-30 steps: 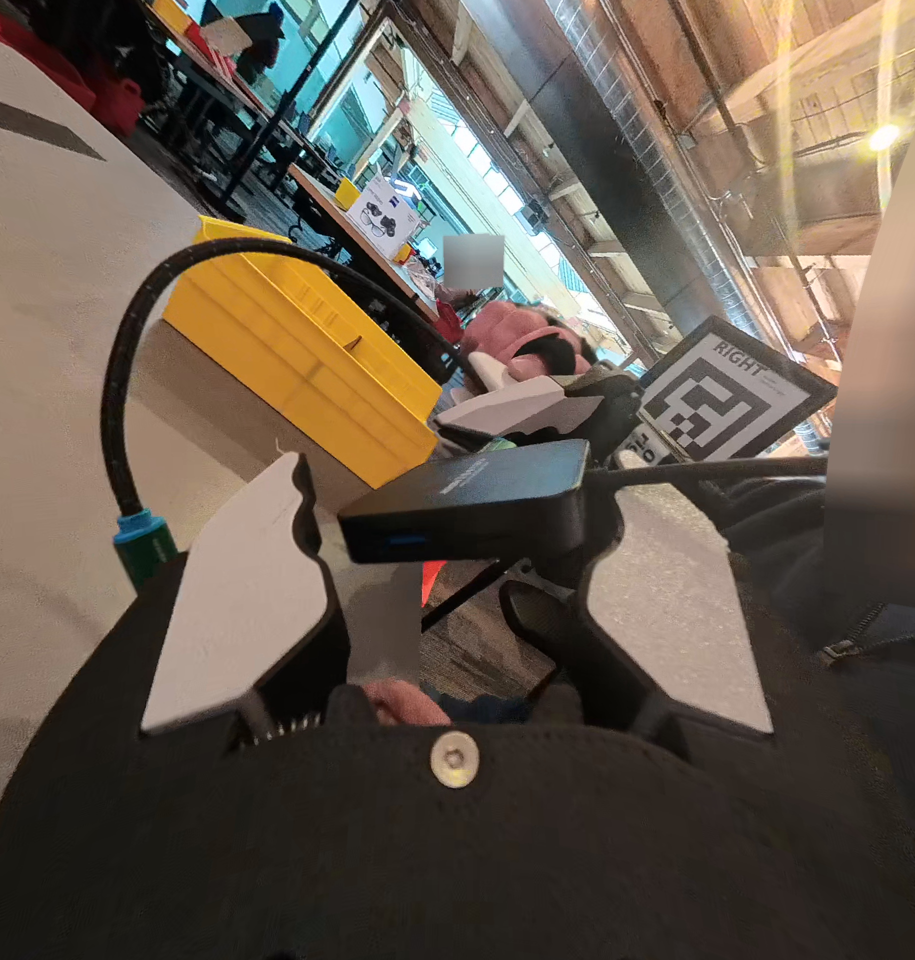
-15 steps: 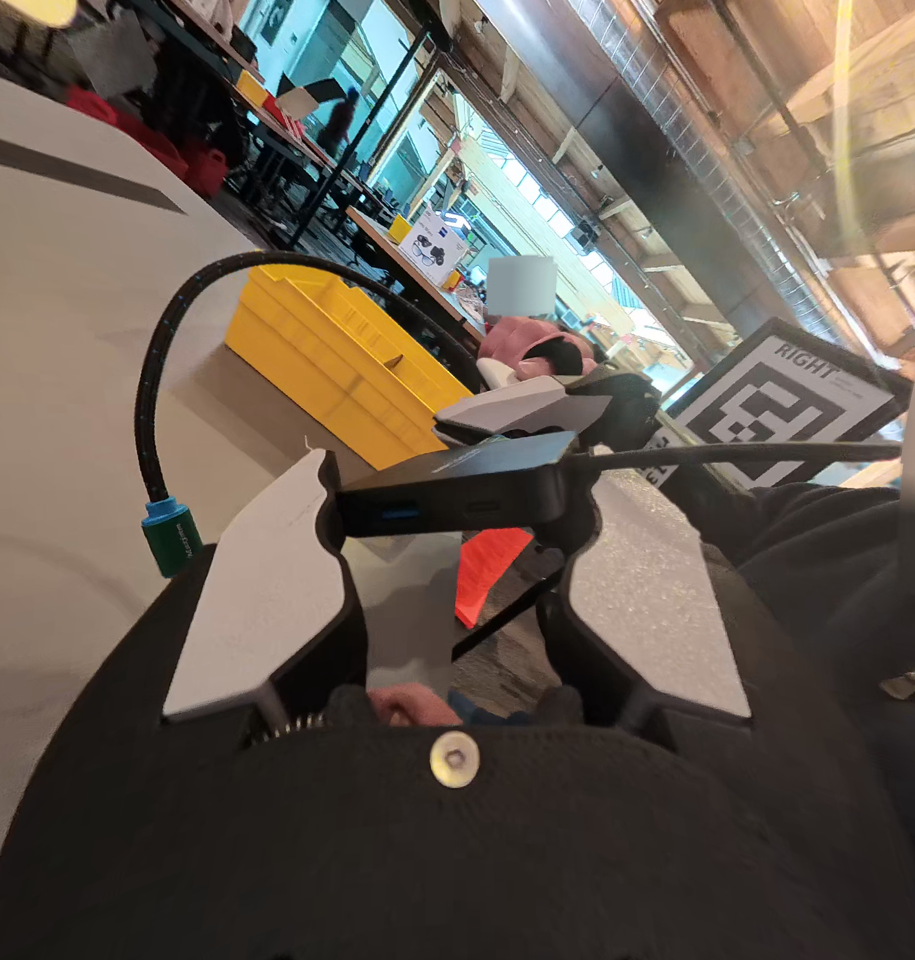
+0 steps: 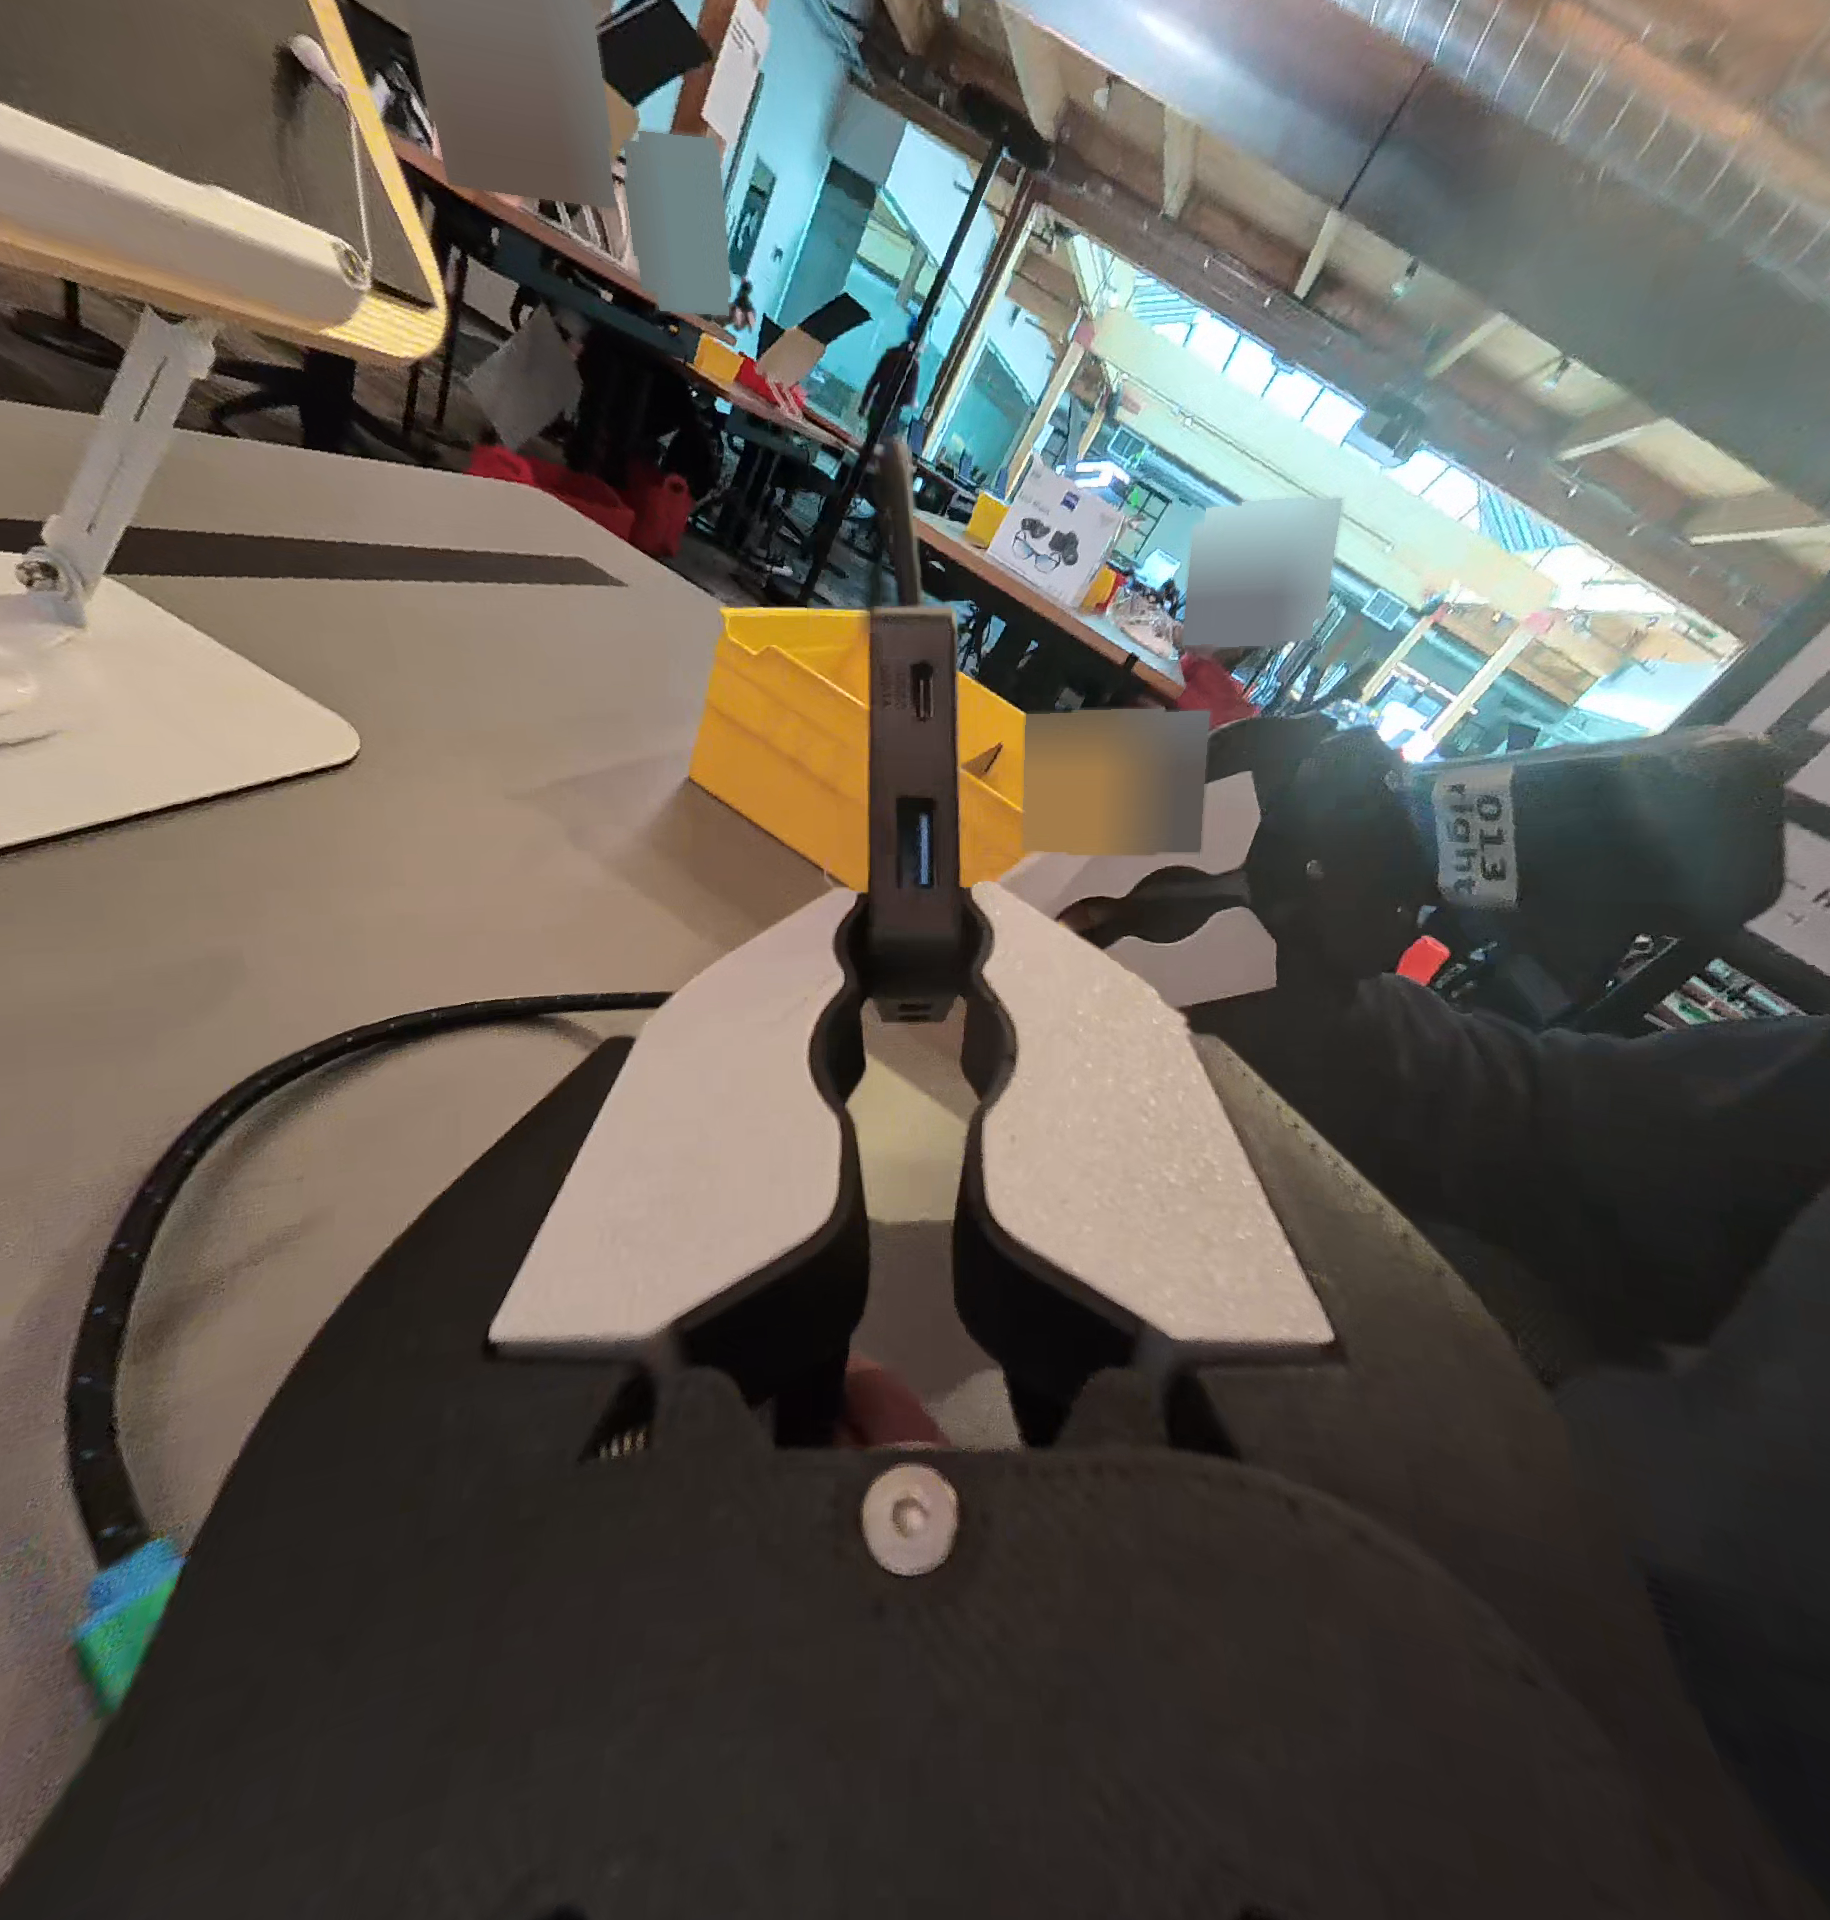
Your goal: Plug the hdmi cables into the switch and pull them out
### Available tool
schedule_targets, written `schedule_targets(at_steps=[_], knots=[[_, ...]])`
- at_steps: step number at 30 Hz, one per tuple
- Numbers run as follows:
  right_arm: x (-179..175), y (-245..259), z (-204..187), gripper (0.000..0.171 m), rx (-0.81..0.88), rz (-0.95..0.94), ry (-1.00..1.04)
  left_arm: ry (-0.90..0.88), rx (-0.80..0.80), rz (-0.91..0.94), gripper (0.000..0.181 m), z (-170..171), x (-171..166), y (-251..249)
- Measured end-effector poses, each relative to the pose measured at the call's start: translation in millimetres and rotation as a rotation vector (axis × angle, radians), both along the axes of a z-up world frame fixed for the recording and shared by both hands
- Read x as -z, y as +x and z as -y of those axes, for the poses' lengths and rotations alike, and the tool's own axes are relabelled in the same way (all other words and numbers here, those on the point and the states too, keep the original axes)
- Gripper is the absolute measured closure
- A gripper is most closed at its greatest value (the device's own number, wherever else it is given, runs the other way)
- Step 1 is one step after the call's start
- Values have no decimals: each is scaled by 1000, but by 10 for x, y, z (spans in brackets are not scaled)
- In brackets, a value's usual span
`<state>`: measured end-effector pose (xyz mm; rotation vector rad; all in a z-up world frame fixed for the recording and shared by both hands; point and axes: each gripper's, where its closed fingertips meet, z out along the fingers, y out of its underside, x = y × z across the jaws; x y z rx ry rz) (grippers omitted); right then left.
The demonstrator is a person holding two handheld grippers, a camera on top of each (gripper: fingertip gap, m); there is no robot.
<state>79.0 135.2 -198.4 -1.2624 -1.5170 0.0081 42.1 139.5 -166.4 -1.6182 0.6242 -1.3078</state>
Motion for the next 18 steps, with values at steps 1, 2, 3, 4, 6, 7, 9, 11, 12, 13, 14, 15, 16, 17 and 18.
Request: schedule_targets(at_steps=[1,2,3,4,6,7,9,11,12,13,14,15,16,17,18], knots=[[1,-9,10,171,-7,-25,-30,10,-10,-5,168,-5,3,-6],[-25,-14,20,171,-11,-67,-65,18,-17,-2,168,-11,-10,-18],[-67,-10,27,171,-14,-112,-97,28,-15,8,168,-11,-38,-29],[-122,-8,44,171,-23,-158,-126,45,-13,20,168,-10,-72,-45],[-219,-1,51,147,-24,-241,-209,97,-8,26,168,-10,-132,-77],[-241,-5,59,137,-32,-268,-265,138,12,17,168,18,-157,-75],[-284,-39,86,134,-77,-326,-366,218,60,5,168,90,-225,-53],[-241,-111,145,138,-136,-339,-511,308,95,-32,168,164,-280,-8],[-215,-150,180,141,-168,-337,-572,342,117,-42,168,206,-311,19],[-197,-185,217,142,-199,-335,-619,371,140,-54,168,246,-333,46],[-185,-213,260,149,-232,-332,-663,400,151,-61,168,271,-355,68],[-178,-230,287,160,-257,-330,-697,414,176,-50,168,313,-387,83],[-180,-238,292,161,-271,-338,-718,420,184,-47,168,329,-405,91],[-190,-241,282,161,-274,-349,-723,437,180,-56,168,324,-410,91],[-205,-241,278,162,-275,-357,-707,448,179,-59,168,321,-417,87]])
